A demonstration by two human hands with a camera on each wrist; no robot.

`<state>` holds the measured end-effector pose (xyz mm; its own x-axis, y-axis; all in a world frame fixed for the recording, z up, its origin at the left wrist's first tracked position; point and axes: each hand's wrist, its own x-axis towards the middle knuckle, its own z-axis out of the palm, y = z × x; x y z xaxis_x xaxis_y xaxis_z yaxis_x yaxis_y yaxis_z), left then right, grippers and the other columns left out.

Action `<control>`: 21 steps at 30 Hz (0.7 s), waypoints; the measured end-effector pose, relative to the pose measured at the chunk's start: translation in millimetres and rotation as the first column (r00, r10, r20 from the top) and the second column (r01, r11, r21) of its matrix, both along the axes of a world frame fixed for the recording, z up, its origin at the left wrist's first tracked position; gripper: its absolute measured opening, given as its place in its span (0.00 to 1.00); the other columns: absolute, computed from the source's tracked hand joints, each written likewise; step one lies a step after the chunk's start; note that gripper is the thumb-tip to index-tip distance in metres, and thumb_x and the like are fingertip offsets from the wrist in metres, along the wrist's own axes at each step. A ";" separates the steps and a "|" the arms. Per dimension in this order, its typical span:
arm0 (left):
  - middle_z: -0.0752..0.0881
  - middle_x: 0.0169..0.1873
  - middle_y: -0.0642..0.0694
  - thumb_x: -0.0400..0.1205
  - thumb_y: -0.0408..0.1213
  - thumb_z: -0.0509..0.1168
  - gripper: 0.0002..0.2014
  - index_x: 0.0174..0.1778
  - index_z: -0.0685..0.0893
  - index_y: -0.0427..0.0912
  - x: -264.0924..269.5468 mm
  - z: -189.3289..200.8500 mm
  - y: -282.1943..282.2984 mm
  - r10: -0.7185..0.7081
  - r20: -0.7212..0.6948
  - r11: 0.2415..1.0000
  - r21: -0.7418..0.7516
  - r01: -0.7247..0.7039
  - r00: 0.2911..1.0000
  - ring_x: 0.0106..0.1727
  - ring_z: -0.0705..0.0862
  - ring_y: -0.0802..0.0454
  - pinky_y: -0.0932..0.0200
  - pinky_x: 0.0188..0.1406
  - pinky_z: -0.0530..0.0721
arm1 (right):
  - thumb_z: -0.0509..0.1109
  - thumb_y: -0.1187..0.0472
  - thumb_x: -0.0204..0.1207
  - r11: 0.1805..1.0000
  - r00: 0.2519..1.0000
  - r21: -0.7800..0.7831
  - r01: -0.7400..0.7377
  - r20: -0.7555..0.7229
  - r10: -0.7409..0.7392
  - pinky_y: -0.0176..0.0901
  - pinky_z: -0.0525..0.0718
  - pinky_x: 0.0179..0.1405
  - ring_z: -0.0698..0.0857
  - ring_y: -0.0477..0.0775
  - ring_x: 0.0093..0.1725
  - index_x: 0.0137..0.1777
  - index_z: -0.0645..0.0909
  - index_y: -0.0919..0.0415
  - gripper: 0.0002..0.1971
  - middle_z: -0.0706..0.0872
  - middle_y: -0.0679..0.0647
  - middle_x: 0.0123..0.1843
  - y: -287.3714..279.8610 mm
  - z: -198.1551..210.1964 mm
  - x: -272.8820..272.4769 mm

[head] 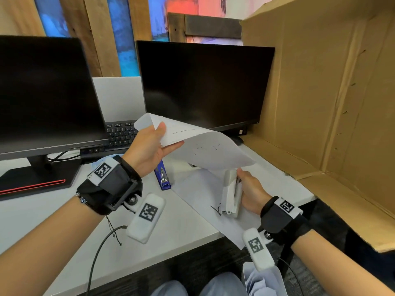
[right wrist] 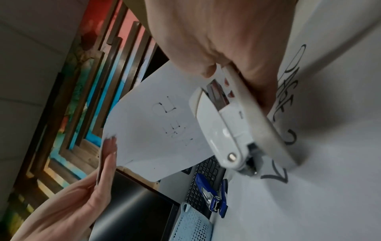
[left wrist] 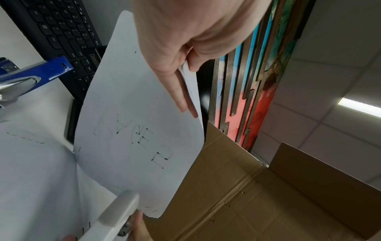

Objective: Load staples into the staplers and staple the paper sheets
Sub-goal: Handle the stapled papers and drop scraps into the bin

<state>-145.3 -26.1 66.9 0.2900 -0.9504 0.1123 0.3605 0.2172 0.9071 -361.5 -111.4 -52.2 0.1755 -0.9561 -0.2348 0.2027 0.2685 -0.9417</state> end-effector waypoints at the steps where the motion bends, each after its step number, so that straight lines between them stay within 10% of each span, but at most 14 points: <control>1: 0.86 0.55 0.42 0.89 0.35 0.53 0.09 0.54 0.78 0.39 -0.1 0.4 1.0 0.002 -0.003 1.000 -0.003 -0.002 1.000 0.58 0.86 0.46 0.47 0.51 0.88 | 0.52 0.54 0.89 1.000 1.000 -0.008 0.019 -0.001 -0.019 0.57 0.79 0.63 0.81 0.60 0.52 0.66 0.72 0.67 0.17 0.80 0.61 0.52 -1.0 -0.6 2.3; 6: 0.85 0.57 0.41 0.89 0.36 0.54 0.08 0.55 0.77 0.41 0.9 2.6 4.9 0.006 -0.009 1.000 0.012 -0.006 1.000 0.60 0.85 0.44 0.47 0.52 0.88 | 0.52 0.59 0.89 1.000 0.998 0.008 -0.008 0.061 0.007 0.48 0.81 0.38 0.82 0.57 0.43 0.60 0.69 0.62 0.08 0.80 0.60 0.46 -4.5 -4.0 -1.6; 12: 0.86 0.54 0.42 0.89 0.36 0.53 0.08 0.58 0.75 0.40 -2.4 8.3 6.4 -0.001 0.008 1.000 0.018 0.001 1.000 0.59 0.85 0.43 0.48 0.50 0.89 | 0.51 0.73 0.85 0.995 0.988 -0.094 0.042 -0.147 -0.055 0.48 0.83 0.45 0.79 0.56 0.42 0.63 0.71 0.63 0.13 0.78 0.63 0.48 -11.8 -21.3 -7.6; 17: 0.85 0.56 0.41 0.89 0.36 0.53 0.11 0.64 0.74 0.37 -5.3 6.6 5.8 -0.005 0.020 0.999 0.032 0.004 1.000 0.59 0.85 0.44 0.49 0.48 0.90 | 0.61 0.69 0.81 0.946 0.857 -0.325 0.026 -0.479 -0.188 0.51 0.76 0.68 0.78 0.61 0.62 0.66 0.75 0.64 0.14 0.77 0.61 0.63 -11.9 -14.6 -8.6; 21: 0.86 0.53 0.43 0.89 0.36 0.53 0.09 0.56 0.78 0.39 -6.2 6.7 6.9 0.002 0.058 0.999 0.036 -0.004 0.998 0.56 0.86 0.46 0.50 0.49 0.89 | 0.56 0.69 0.83 0.958 0.971 -0.242 0.154 -0.140 -0.191 0.50 0.78 0.67 0.82 0.62 0.58 0.55 0.77 0.66 0.08 0.81 0.59 0.49 -7.3 0.3 -12.3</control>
